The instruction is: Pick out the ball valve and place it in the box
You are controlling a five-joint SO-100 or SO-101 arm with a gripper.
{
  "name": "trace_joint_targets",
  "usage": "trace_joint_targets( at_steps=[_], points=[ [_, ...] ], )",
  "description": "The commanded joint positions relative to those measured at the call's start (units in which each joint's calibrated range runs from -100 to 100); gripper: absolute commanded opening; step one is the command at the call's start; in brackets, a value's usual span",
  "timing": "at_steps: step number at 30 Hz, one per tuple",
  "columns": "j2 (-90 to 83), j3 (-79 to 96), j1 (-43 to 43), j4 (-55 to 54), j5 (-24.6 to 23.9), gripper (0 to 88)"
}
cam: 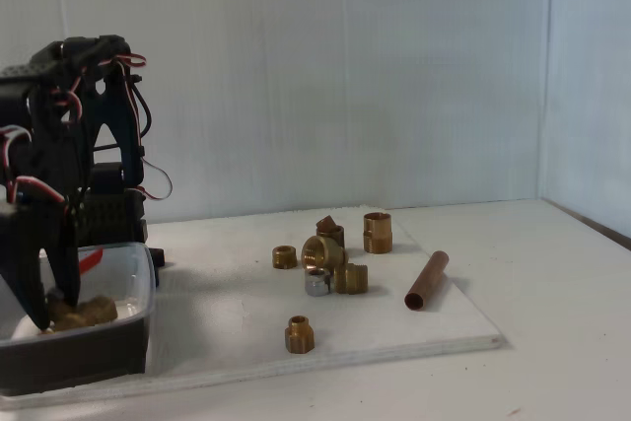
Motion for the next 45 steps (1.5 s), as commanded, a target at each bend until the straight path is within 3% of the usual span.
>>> trace_joint_targets(
  at_steps=[1,23,30,41,45],
  points=[
    [-1.45,-0.04,-0.22,-1.58,0.41,5.7],
    [-0.77,0.05,0.37,-1.50,0.41,6.0],
    [-0.77,0.05,1.48,-1.50,0.41,16.6],
    [-2.13,-2.12,0.59,-0.55,0.31,17.2],
    [-6.45,-8.25,-3.25,5.13,0.26,16.8]
  ],
)
